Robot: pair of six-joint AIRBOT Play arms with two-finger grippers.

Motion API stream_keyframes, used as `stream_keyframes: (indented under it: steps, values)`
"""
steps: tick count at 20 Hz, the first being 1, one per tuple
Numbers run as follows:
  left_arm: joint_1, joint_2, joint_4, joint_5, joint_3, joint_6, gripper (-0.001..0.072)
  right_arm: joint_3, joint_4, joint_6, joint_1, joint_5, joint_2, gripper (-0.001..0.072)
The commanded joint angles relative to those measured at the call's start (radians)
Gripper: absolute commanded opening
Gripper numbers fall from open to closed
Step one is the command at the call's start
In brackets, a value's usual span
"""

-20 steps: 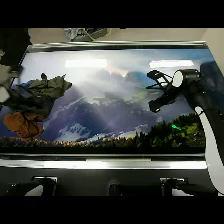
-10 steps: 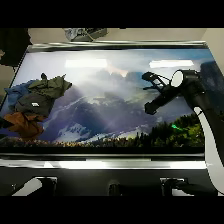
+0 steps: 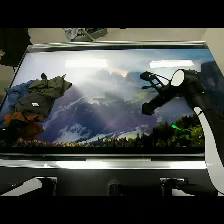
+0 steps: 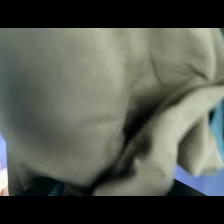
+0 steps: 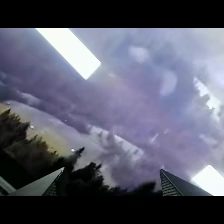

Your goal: Fold the shirts.

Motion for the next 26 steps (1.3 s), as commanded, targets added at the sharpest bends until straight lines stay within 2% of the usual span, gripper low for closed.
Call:
stream_keyframes:
  steps: [1, 3, 4, 5, 7, 9, 13, 15, 16, 18, 20, 23, 26]
  values:
    - [-0.056, -0.071, -0.026, 0.099, -0.008, 0.04, 0.0698, 0.0, 0.035, 0.033, -0.001, 0.061, 0.0, 0.0666]
    - [-0.069, -0.102, -0.026, 0.095, -0.008, 0.04, 0.0353, 0.0, 0.035, 0.068, -0.001, 0.069, 0.0, 0.0665]
    - [-0.069, -0.109, -0.03, 0.072, -0.008, 0.039, 0.0137, 0.0, 0.035, 0.074, -0.001, 0.068, 0.0, 0.0665]
    - [-0.068, -0.107, -0.031, 0.04, -0.004, 0.039, 0.0043, 0.0, 0.034, 0.08, -0.001, 0.067, 0.0, 0.0665]
    - [-0.069, -0.08, -0.041, -0.033, 0.035, 0.05, 0.004, 0.0, 0.032, 0.082, -0.001, 0.064, 0.001, 0.0665]
    - [-0.069, 0.019, -0.124, -0.072, 0.088, 0.097, 0.004, 0.001, 0.001, 0.082, -0.001, 0.063, 0.012, 0.0665]
    - [-0.088, 0.358, -0.422, -0.076, 0.15, 0.1, 0.004, 0.001, -0.183, 0.088, -0.001, 0.05, 0.11, 0.0665]
    - [-0.161, 0.559, -0.537, -0.045, 0.151, 0.099, 0.0039, 0.001, -0.306, 0.155, -0.001, 0.029, 0.195, 0.0665]
    - [-0.218, 0.639, -0.547, -0.019, 0.151, 0.09, 0.0039, 0.001, -0.348, 0.176, -0.001, 0.024, 0.238, 0.0666]
    - [-0.367, 0.765, -0.546, 0.044, 0.151, 0.009, 0.0039, 0.001, -0.395, 0.2, -0.001, 0.008, 0.334, 0.0666]
    - [-0.537, 0.816, -0.546, 0.1, 0.151, -0.03, 0.0038, 0.001, -0.398, 0.2, -0.001, 0.002, 0.425, 0.0667]
    - [-0.796, 0.761, -0.531, 0.105, 0.151, -0.032, 0.0038, 0.001, -0.398, 0.227, -0.001, 0.014, 0.541, 0.0672]
    - [-1.057, 0.603, -0.448, 0.104, 0.151, -0.032, 0.0039, 0.001, -0.414, 0.228, -0.001, 0.044, 0.615, 0.0671]
